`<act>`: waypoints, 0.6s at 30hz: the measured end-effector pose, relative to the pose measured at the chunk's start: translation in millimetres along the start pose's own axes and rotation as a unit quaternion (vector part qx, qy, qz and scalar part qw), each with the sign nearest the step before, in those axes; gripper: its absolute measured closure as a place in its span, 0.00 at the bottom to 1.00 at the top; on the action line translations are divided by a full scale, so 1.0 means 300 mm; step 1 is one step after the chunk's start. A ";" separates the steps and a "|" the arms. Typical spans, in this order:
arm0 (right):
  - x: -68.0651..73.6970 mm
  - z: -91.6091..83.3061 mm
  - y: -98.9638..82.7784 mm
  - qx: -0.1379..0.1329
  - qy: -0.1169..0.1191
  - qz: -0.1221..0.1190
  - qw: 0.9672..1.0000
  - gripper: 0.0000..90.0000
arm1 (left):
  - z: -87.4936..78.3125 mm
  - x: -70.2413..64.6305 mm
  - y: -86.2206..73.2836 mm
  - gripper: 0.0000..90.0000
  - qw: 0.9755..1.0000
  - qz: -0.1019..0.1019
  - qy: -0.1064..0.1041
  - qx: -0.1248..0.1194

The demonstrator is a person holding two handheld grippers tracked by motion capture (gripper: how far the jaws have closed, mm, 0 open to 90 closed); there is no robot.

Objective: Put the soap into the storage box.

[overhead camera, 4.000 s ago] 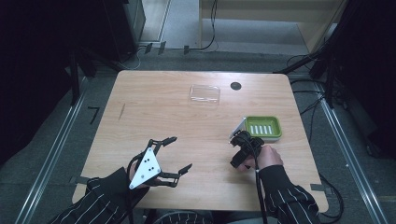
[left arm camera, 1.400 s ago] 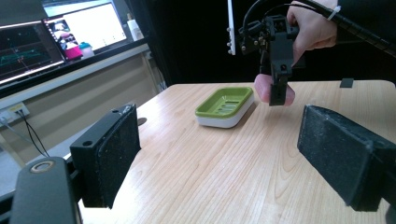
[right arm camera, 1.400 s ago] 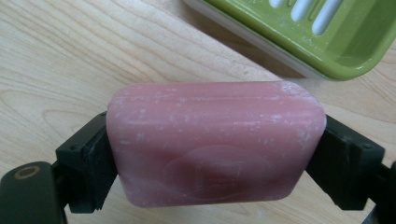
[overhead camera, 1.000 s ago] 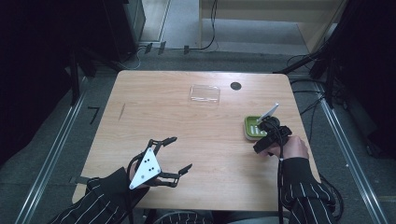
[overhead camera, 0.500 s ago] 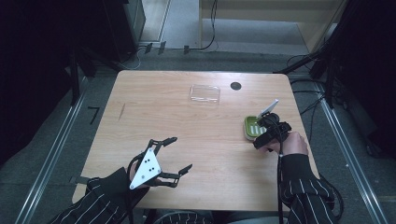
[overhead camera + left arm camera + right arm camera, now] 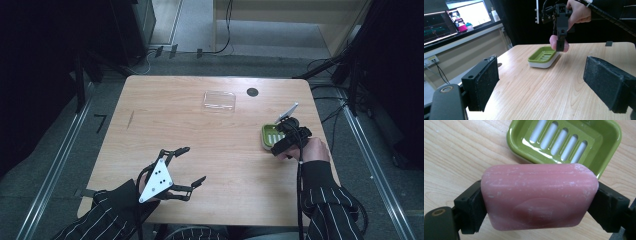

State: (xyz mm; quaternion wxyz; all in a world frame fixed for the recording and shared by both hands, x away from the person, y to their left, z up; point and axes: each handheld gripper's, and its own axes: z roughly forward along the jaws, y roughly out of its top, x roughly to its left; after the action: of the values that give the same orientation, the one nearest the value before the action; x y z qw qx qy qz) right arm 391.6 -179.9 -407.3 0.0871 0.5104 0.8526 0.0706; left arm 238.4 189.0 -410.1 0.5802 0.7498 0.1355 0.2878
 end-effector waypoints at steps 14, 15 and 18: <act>-0.023 0.006 0.036 -0.009 0.006 0.012 1.000 0.15 | 0.000 0.000 0.000 0.15 1.000 0.000 0.000 0.000; -0.024 0.005 0.039 -0.008 0.007 0.013 1.000 0.15 | 0.000 0.000 0.000 0.15 1.000 -0.001 0.001 0.000; -0.028 0.008 0.047 -0.015 0.004 0.014 1.000 0.15 | 0.000 0.000 0.000 0.15 1.000 0.000 0.001 0.002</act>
State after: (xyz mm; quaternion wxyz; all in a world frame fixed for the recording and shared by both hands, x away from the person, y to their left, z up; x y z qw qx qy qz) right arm 408.0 -180.8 -406.0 0.0898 0.5208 0.8445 0.0867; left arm 238.4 188.9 -410.1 0.5789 0.7505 0.1362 0.2880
